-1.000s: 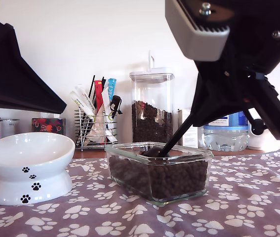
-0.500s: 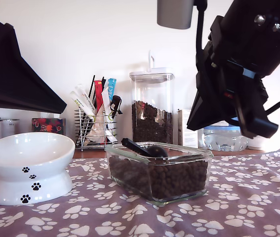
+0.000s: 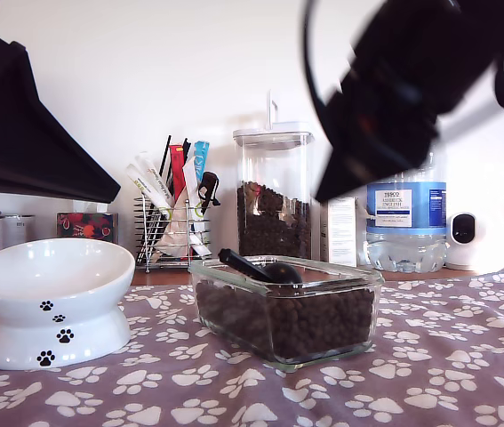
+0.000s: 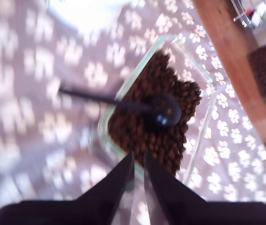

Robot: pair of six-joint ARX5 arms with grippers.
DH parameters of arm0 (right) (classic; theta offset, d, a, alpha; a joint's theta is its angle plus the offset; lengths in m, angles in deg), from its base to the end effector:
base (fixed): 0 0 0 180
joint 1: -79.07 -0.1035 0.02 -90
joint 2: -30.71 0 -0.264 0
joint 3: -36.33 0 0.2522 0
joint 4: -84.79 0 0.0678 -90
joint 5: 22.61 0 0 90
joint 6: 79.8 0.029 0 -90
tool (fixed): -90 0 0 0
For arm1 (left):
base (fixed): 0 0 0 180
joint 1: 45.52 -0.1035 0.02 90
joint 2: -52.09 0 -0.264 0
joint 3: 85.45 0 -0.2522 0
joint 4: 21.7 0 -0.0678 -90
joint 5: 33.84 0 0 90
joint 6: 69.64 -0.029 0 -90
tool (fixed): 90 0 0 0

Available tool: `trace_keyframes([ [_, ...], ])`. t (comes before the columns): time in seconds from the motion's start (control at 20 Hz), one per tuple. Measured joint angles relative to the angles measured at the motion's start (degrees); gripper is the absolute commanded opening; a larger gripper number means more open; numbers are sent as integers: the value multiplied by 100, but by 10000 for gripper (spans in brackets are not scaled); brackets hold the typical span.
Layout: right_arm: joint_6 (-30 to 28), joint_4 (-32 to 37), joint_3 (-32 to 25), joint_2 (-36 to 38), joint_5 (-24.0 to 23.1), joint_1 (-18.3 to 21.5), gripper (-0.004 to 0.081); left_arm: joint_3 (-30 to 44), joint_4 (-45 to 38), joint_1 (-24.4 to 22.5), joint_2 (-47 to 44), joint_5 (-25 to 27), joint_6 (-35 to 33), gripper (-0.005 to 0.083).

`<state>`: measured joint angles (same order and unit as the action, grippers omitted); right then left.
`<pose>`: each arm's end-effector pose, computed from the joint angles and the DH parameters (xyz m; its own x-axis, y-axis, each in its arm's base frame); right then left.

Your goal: Measure one spoon of cat food and pour it into the food bowl

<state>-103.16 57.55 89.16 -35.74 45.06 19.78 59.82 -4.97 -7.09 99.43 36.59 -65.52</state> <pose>0.1275 0.1931 0.2242 0.6839 0.4075 -0.6052 -0.7279 0.4375 -0.5281 0.1272 -0.1134 0.1960 0.4352 -0.7729 -0.4617 0.7847 0.5771 -0.2263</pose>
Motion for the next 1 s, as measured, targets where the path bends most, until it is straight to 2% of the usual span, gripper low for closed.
trace_keyframes([
  [0.05,487,-76,197,0,254,7,142,0,0,0,0,17,0,-19],
  [0.1,603,-98,337,0,487,4,163,0,0,0,0,22,2,-19],
  [0.25,531,-245,431,0,887,4,187,0,-13,0,0,22,0,-19],
  [0.4,-350,-380,431,0,1139,7,235,0,-13,0,0,22,0,-19],
  [0.45,-881,-380,431,0,1276,4,260,0,-11,0,0,22,0,-19],
  [0.55,-1794,-380,431,0,1519,4,344,0,-4,0,0,22,0,-19],
  [0.75,-3110,-232,431,-179,1604,4,472,0,-2,0,0,22,0,-19],
  [0.9,-3777,195,431,-632,1598,4,476,0,2,0,0,22,0,-19],
  [1.0,-4374,219,431,-907,1591,7,476,0,35,0,0,22,2,-19],
])
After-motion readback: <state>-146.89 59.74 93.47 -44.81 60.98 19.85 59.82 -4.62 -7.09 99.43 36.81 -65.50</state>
